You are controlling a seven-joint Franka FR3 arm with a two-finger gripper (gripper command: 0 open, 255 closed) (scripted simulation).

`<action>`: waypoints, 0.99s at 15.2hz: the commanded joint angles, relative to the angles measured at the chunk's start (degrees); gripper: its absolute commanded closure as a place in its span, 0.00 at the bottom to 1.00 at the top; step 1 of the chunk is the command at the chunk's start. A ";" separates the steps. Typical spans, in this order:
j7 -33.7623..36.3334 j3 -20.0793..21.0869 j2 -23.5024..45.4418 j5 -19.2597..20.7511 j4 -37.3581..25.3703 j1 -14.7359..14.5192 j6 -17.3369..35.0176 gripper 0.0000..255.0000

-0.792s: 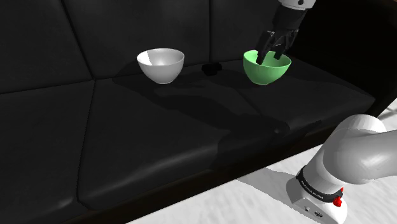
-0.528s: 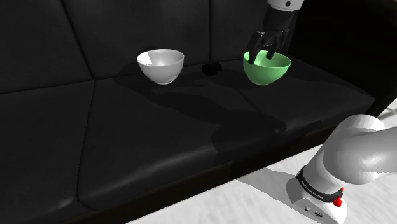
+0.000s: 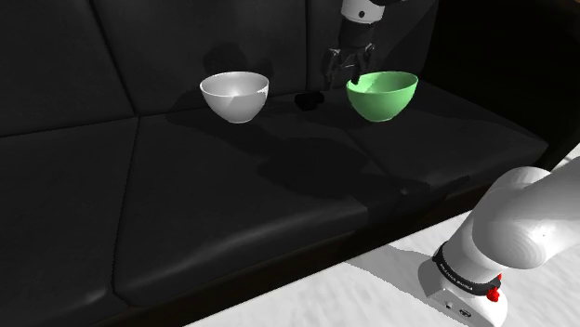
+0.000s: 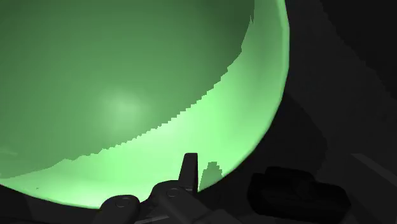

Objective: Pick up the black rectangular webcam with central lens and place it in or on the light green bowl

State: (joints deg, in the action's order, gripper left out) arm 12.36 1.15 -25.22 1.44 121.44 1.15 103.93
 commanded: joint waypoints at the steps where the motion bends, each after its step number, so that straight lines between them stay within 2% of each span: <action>1: 0.80 0.50 4.06 0.07 -2.45 -0.08 1.47 0.00; 9: 3.22 1.71 21.71 1.14 -17.22 -0.29 3.64 0.00; 15: 3.29 1.61 22.47 1.24 -13.52 -0.24 8.10 0.00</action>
State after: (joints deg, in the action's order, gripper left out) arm 15.70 2.82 -3.22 2.65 107.76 0.86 111.36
